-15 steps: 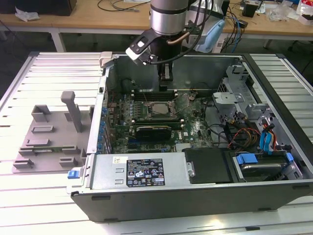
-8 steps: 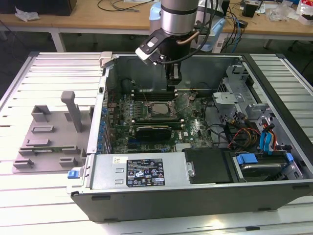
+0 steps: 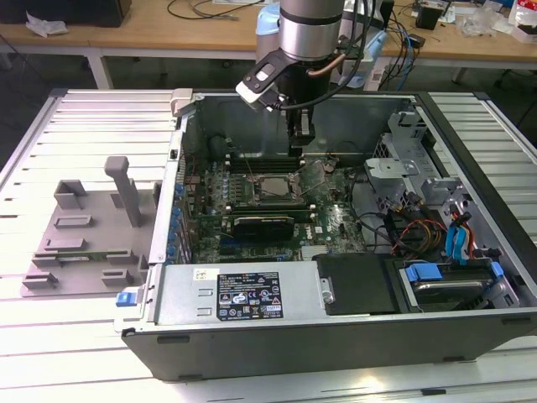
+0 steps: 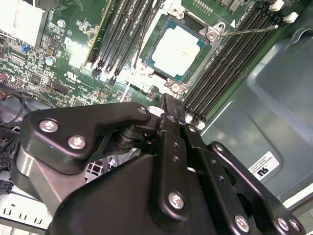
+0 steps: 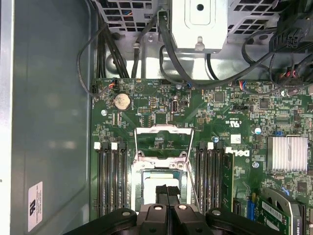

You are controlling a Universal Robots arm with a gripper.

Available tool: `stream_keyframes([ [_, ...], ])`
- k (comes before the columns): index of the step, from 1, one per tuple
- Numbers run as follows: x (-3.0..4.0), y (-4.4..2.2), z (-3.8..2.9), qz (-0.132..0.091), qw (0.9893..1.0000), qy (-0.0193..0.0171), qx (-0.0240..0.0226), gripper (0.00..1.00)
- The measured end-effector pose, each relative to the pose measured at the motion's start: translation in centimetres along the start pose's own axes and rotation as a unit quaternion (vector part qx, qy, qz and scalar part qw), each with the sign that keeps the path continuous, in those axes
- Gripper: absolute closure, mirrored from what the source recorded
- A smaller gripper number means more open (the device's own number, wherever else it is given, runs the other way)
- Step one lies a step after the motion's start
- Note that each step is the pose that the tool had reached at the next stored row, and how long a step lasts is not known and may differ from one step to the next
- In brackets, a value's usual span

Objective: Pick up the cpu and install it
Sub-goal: 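Close the cpu cover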

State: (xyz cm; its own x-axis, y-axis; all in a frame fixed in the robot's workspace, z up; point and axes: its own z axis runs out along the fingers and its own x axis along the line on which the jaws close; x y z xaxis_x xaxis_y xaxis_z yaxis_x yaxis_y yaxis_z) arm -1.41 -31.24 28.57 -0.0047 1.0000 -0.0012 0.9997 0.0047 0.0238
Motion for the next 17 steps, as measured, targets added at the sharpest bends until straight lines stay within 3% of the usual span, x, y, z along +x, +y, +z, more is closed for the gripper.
stream_keyframes([
  [4,0.00,0.01,0.00,0.000,1.0000,0.0000,0.0000,0.89],
  [6,0.00,0.76,0.02,0.000,1.0000,0.0000,0.0000,0.89],
  [11,-0.01,1.88,0.04,0.000,1.0000,0.0000,0.0000,0.89],
  [17,-0.01,2.46,0.06,0.000,1.0000,0.0000,0.0000,0.89],
])
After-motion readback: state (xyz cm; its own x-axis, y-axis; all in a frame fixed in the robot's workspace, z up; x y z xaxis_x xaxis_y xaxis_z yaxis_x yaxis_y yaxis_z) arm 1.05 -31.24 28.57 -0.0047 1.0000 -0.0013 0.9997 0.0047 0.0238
